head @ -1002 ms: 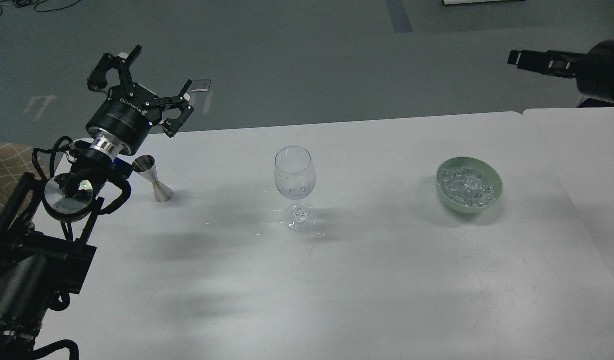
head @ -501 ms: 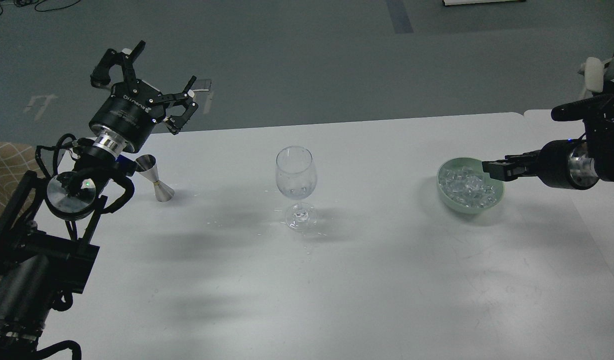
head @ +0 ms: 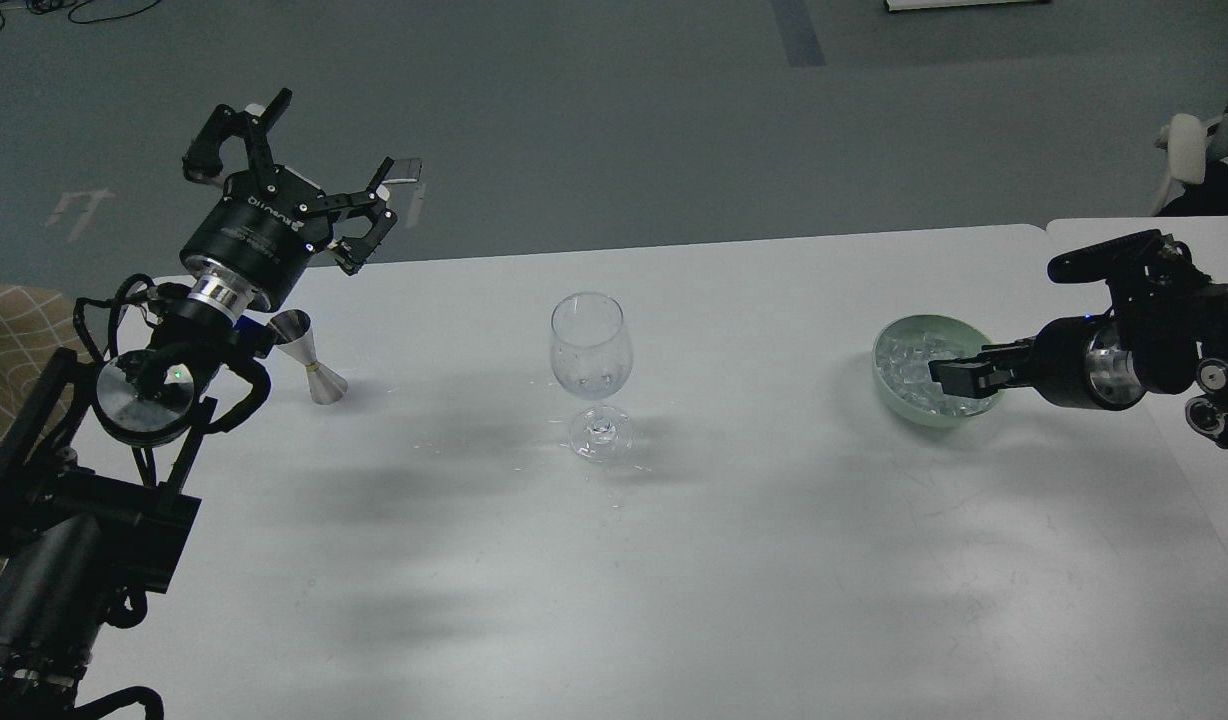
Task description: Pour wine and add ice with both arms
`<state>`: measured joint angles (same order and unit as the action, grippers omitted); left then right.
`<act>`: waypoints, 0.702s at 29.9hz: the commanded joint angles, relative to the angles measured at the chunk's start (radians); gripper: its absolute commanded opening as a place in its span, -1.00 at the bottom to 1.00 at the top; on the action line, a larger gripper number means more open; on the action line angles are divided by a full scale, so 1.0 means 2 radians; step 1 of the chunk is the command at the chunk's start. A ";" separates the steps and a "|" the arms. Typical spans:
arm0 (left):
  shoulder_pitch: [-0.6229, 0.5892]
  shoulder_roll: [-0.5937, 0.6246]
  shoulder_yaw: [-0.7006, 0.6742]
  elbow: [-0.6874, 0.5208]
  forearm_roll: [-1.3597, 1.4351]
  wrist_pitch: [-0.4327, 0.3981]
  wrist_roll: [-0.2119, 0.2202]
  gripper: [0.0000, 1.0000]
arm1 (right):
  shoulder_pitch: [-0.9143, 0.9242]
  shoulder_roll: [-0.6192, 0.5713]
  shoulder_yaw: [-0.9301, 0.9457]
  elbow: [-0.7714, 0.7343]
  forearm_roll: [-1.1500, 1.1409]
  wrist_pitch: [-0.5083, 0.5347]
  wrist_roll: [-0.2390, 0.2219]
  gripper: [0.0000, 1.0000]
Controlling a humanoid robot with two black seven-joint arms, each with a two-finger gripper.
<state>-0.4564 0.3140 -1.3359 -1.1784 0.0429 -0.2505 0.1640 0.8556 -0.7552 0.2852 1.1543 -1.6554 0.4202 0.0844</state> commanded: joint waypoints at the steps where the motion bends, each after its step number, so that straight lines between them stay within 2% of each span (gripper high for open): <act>1: 0.001 0.000 0.001 0.002 0.000 -0.001 -0.001 0.96 | -0.002 0.009 -0.001 -0.011 -0.007 0.000 -0.007 0.24; 10: -0.003 0.000 0.000 -0.001 0.000 0.005 -0.001 0.96 | -0.005 0.015 -0.001 -0.013 -0.008 0.000 -0.012 0.23; 12: -0.003 0.000 0.000 -0.001 0.000 0.005 -0.002 0.96 | -0.005 0.015 -0.001 -0.013 -0.008 0.000 -0.013 0.19; 17: -0.001 0.000 0.000 -0.001 -0.001 0.003 0.002 0.96 | -0.009 0.022 -0.001 -0.014 -0.012 0.000 -0.025 -0.09; 21: -0.001 0.003 0.000 -0.001 -0.001 0.003 0.002 0.95 | -0.011 0.022 -0.001 -0.016 -0.018 -0.001 -0.026 -0.17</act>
<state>-0.4591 0.3145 -1.3360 -1.1799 0.0414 -0.2428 0.1680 0.8376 -0.7124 0.2826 1.1256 -1.6847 0.4202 0.0353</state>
